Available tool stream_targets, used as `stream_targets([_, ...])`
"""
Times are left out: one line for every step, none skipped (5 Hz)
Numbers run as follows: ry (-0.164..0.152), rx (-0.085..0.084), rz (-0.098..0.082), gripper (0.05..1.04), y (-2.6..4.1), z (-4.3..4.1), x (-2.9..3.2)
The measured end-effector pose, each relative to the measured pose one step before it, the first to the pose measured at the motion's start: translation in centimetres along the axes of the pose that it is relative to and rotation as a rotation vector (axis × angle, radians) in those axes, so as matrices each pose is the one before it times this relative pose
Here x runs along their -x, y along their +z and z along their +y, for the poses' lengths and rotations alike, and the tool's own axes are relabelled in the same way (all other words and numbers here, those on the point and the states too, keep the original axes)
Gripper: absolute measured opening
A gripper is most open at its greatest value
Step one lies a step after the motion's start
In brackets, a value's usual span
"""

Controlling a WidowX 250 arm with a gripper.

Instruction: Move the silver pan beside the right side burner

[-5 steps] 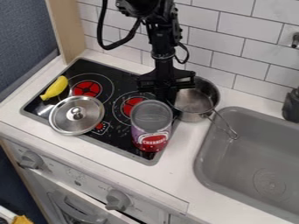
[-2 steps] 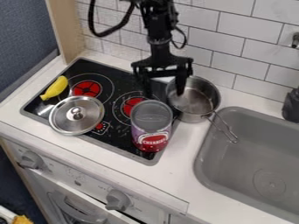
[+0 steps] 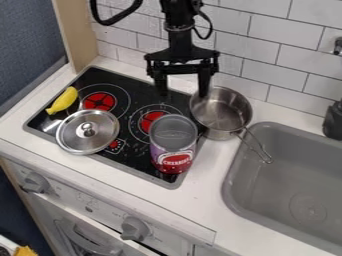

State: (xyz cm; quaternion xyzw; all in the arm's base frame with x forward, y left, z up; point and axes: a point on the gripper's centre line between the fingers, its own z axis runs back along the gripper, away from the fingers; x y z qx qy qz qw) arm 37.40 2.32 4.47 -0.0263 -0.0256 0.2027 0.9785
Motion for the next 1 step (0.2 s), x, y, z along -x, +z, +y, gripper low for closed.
stream_targets([0.0021,-0.0021,0.0026,1.004,0.066,0.017,0.004])
